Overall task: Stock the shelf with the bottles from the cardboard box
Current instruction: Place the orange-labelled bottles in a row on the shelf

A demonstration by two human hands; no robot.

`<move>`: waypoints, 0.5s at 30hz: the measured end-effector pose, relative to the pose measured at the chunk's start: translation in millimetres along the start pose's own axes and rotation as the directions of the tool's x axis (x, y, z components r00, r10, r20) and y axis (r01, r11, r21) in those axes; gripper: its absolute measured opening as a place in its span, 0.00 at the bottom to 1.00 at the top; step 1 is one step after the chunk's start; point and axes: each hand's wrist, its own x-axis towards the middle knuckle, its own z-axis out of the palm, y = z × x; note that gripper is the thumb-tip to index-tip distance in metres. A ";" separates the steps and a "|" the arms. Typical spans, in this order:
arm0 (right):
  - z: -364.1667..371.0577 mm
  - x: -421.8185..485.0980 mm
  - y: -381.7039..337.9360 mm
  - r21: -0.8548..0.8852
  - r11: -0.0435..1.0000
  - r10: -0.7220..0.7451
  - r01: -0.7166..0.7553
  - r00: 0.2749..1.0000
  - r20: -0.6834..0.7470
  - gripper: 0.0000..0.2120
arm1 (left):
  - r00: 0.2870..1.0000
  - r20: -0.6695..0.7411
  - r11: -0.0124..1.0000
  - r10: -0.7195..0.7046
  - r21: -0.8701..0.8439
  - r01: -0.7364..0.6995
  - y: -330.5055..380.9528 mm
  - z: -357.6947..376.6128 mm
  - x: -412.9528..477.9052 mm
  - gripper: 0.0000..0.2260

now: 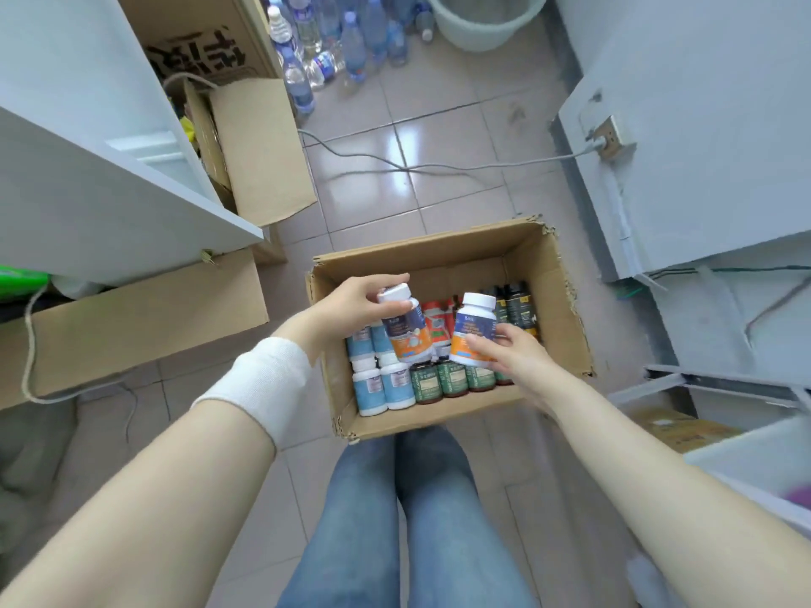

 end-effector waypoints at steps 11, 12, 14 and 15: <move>-18.1 -247.6 50.3 0.593 0.714 -0.247 0.371 0.927 -0.282 0.26 | 0.910 0.204 0.911 0.362 -0.285 -0.298 109.6 80.7 -157.3 0.06; -17.0 -267.5 57.0 0.637 0.657 -0.254 0.403 0.914 -0.317 0.17 | 0.891 0.236 0.897 0.388 -0.319 -0.306 118.7 93.4 -172.4 0.07; -19.3 -307.2 73.9 0.681 0.569 -0.259 0.461 0.887 -0.383 0.11 | 0.852 0.302 0.871 0.427 -0.390 -0.299 136.5 123.0 -202.1 0.09; -21.7 -327.3 82.4 0.683 0.538 -0.268 0.494 0.868 -0.417 0.13 | 0.832 0.334 0.861 0.443 -0.416 -0.291 145.4 139.5 -216.7 0.09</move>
